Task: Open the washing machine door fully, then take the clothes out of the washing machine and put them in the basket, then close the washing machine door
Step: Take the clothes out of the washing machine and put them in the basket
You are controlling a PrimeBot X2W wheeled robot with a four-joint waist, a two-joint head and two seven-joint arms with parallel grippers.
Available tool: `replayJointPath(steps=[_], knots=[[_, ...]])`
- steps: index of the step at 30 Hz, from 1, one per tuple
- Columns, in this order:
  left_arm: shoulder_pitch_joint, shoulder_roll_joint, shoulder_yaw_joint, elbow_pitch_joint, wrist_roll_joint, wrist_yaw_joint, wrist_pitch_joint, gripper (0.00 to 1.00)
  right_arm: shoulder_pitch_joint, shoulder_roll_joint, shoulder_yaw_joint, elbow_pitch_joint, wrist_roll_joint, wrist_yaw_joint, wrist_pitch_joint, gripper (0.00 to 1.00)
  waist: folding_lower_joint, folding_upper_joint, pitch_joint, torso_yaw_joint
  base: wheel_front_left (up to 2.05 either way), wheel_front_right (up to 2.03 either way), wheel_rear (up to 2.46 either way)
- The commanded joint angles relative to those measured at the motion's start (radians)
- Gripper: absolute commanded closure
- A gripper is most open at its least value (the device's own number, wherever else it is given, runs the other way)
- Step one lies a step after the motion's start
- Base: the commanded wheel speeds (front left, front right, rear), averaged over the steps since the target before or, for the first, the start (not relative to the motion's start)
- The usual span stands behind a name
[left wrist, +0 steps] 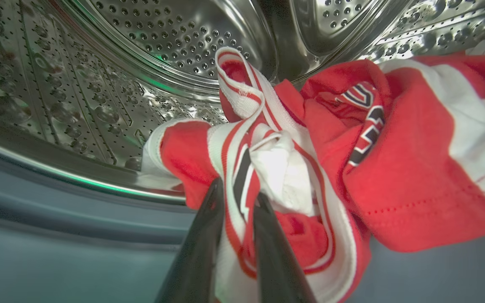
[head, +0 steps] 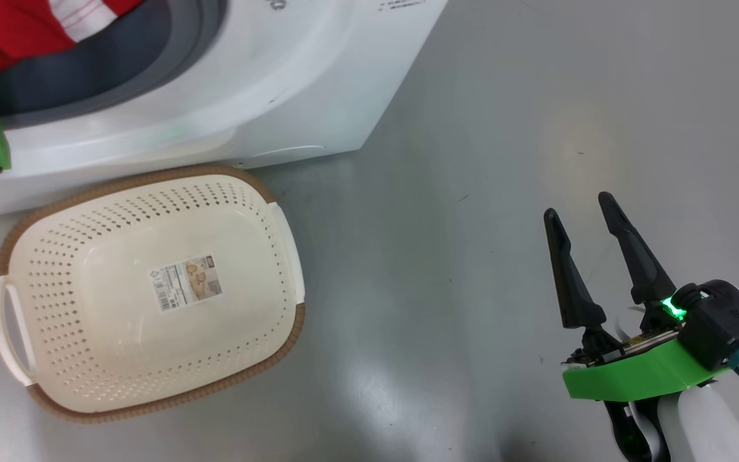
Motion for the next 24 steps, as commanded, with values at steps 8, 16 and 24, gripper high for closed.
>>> replayJointPath(steps=[8,16,24], knots=[[0.073,0.034,0.049,-0.108,-0.052,-0.011,-0.034,1.0,-0.012,-0.012,0.011,-0.014,0.0,0.005,-0.006,0.0,-0.0001,0.0,-0.016,0.021,0.0,0.0,0.0],[0.17,0.031,0.067,-0.249,-0.081,0.011,-0.04,1.0,-0.008,-0.012,0.011,-0.01,-0.001,0.005,-0.006,0.0,-0.0001,0.0,-0.048,0.037,0.0,0.0,0.0],[0.298,0.038,0.077,-0.424,-0.109,0.038,-0.002,1.0,0.004,-0.012,0.003,-0.01,-0.002,0.005,-0.006,0.0,-0.0001,0.0,-0.086,0.049,0.0,0.0,0.0]])
